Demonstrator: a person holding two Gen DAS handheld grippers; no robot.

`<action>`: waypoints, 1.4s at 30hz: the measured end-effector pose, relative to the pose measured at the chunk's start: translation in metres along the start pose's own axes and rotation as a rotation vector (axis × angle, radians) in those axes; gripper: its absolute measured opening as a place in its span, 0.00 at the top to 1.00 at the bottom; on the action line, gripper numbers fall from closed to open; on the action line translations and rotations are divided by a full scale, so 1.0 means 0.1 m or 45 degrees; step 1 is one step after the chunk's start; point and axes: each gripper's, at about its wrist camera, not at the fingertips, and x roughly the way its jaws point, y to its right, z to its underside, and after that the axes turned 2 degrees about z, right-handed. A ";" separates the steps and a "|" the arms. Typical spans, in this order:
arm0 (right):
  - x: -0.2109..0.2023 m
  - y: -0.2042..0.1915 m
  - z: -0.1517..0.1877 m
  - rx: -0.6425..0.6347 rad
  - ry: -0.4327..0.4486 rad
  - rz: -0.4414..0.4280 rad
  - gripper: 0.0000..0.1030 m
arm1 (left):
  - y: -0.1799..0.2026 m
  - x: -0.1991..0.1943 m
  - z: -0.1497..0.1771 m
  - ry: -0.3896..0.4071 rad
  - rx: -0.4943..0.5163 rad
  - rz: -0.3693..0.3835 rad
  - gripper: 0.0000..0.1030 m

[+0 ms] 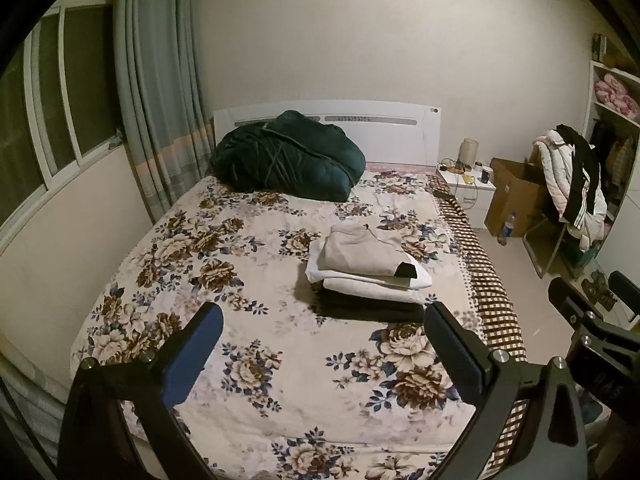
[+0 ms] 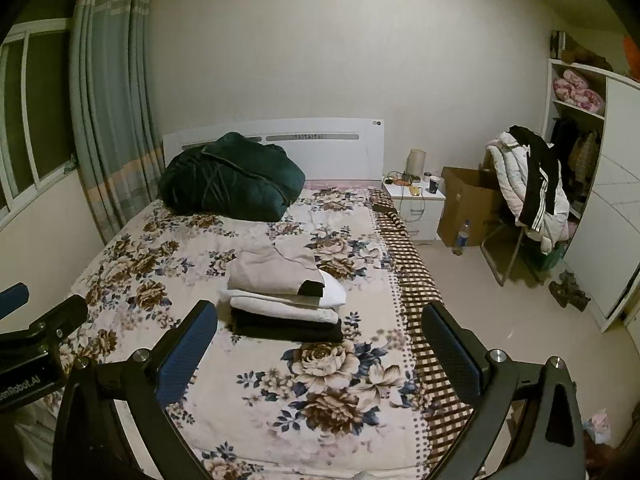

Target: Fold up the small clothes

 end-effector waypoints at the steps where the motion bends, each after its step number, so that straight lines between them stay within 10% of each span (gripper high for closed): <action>1: -0.01 0.00 0.01 0.000 0.000 0.002 0.00 | 0.00 0.00 0.00 0.002 0.001 0.003 0.00; 42: -0.01 0.11 0.05 0.020 -0.034 -0.007 0.00 | 0.03 -0.13 -0.06 0.004 0.021 0.041 0.00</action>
